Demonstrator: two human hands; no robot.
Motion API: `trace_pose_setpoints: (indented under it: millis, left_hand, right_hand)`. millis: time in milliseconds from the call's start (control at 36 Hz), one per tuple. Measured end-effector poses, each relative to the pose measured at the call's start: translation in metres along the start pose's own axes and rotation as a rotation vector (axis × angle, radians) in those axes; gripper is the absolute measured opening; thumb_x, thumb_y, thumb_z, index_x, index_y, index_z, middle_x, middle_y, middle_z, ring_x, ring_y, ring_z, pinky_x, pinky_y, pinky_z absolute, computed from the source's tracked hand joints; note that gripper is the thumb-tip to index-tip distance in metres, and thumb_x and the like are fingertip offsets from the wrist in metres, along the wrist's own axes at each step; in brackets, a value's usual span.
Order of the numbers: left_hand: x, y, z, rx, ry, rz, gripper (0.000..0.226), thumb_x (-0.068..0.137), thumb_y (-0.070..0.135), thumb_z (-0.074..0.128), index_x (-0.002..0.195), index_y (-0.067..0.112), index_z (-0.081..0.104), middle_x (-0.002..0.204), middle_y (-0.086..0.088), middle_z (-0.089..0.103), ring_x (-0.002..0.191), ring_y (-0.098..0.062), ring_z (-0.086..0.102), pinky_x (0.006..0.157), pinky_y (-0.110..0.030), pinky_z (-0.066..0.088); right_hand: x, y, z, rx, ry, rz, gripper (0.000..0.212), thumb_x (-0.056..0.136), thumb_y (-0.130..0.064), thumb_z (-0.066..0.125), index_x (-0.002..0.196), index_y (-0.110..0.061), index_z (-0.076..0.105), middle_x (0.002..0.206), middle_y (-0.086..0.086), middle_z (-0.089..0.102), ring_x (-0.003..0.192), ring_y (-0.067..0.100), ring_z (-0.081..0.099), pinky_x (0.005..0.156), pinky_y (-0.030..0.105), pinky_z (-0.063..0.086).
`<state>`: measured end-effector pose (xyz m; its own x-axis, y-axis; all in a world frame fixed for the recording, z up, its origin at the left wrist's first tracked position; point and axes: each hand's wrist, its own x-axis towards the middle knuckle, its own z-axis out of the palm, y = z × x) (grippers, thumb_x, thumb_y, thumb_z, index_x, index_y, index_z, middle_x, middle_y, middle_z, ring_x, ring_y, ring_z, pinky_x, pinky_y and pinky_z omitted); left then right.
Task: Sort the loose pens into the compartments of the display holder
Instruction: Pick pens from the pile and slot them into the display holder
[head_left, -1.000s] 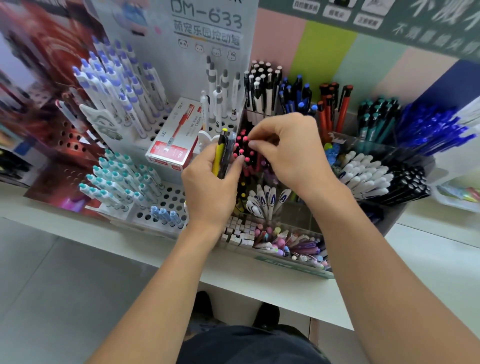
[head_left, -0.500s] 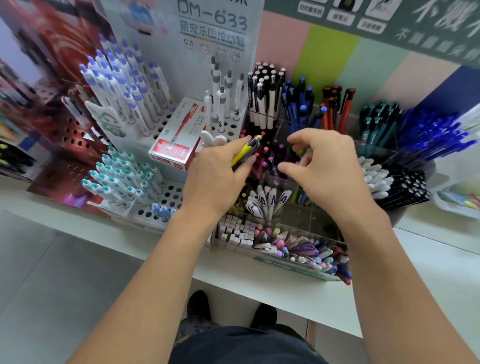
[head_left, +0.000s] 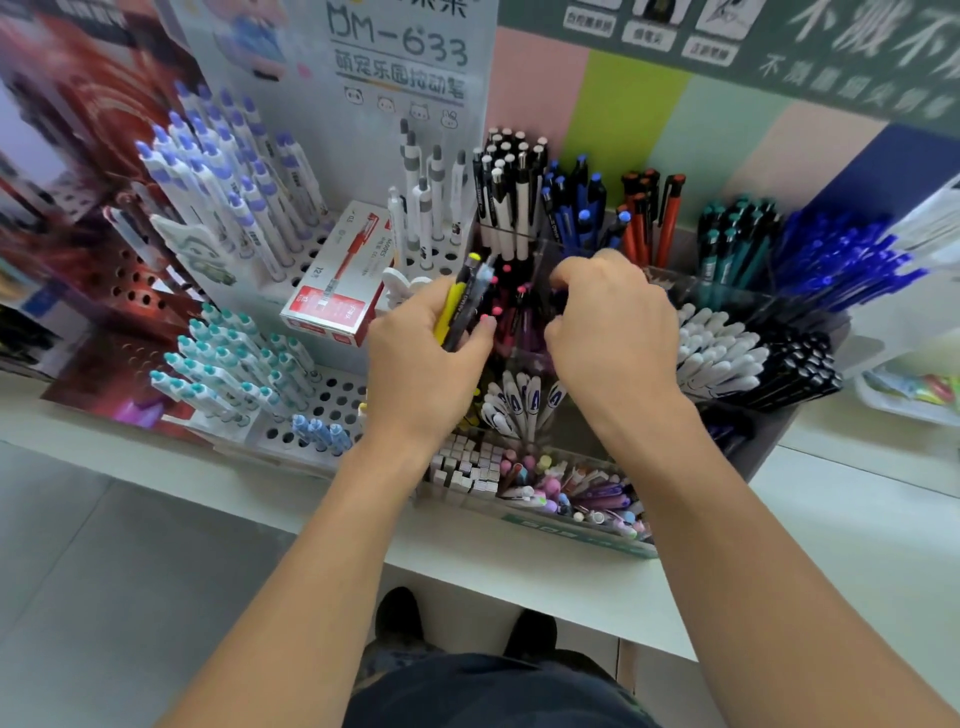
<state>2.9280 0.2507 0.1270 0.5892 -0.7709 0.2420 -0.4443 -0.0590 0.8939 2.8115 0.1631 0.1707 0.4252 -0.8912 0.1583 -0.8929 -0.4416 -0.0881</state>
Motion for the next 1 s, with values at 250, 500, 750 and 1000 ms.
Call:
trace_pose_setpoints:
  millis: [250,500,750,1000]
  left_hand:
    - [0.0,0.007,0.017,-0.061,0.019,-0.101,0.015,0.085,0.009,0.074,0.076,0.015,0.064,0.065,-0.007,0.06,0.055,-0.007,0.046,0.051,-0.016,0.038]
    - [0.001,-0.001,0.016,-0.274,0.0,-0.225,0.023,0.081,0.007,0.08,0.096,0.02,0.069,0.066,0.002,0.06,0.063,-0.01,0.056,0.066,-0.03,0.058]
    - [-0.012,0.012,-0.002,-0.986,-0.359,-0.624,0.035,0.106,0.023,0.034,0.121,0.006,0.061,0.065,0.001,0.046,0.047,-0.009,0.033,0.041,-0.02,0.027]
    - [-0.023,0.018,-0.001,-0.945,-0.58,-0.562,0.035,0.108,0.022,0.035,0.121,0.005,0.063,0.071,-0.001,0.049,0.051,-0.01,0.035,0.044,-0.02,0.03]
  right_hand:
    - [0.025,-0.008,-0.007,-0.054,-0.085,-0.203,0.033,0.089,-0.017,0.074,0.118,-0.031,0.069,0.106,0.003,0.072,0.094,0.035,0.069,0.07,0.038,0.05]
    - [0.03,-0.008,-0.006,-0.102,-0.123,-0.203,0.024,0.093,-0.011,0.066,0.112,-0.025,0.069,0.096,0.005,0.068,0.087,0.034,0.067,0.064,0.036,0.043]
    - [0.024,0.01,-0.01,-0.051,-0.01,-0.154,0.009,0.092,-0.027,0.073,0.091,-0.018,0.07,0.088,0.007,0.068,0.083,0.033,0.066,0.065,0.036,0.046]
    - [-0.029,0.028,-0.019,0.993,-0.135,-0.004,0.013,0.098,-0.021,0.067,0.102,-0.014,0.078,0.071,-0.019,0.07,0.065,-0.003,0.064,0.059,0.011,0.046]
